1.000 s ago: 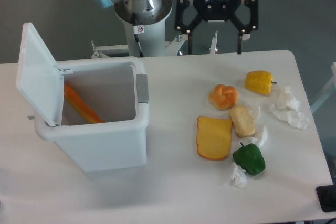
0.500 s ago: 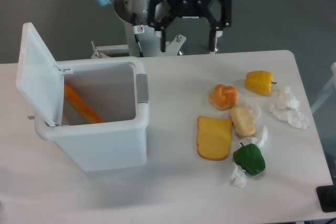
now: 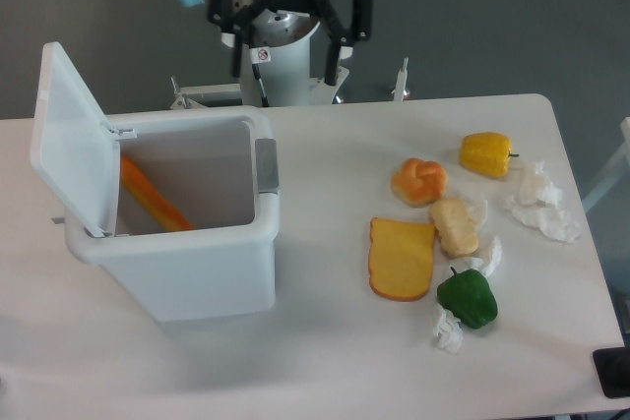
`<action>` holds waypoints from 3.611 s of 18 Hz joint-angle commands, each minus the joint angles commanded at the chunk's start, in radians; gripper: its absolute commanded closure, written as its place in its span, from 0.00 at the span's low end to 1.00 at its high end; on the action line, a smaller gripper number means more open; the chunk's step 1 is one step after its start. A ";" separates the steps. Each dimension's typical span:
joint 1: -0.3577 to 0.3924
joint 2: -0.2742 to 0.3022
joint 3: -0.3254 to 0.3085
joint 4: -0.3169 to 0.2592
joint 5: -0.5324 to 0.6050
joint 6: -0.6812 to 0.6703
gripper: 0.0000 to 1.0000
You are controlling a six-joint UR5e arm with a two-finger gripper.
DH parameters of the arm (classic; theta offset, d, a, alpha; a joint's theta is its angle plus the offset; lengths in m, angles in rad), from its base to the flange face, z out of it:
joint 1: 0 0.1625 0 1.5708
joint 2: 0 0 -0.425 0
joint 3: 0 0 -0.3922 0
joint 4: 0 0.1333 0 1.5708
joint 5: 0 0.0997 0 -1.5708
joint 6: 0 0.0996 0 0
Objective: Close the trash can
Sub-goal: 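Move the open gripper over toward the raised trash can lid, then lower the gripper behind the raised lid's top edge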
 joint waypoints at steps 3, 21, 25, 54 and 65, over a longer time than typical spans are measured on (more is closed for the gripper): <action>-0.023 0.006 -0.005 -0.002 -0.005 -0.002 0.00; -0.133 -0.015 0.001 0.021 -0.186 -0.091 0.00; -0.170 -0.029 0.001 0.026 -0.189 -0.086 0.00; -0.236 -0.064 -0.006 0.031 -0.176 -0.075 0.00; -0.247 -0.075 -0.023 0.031 -0.178 -0.049 0.00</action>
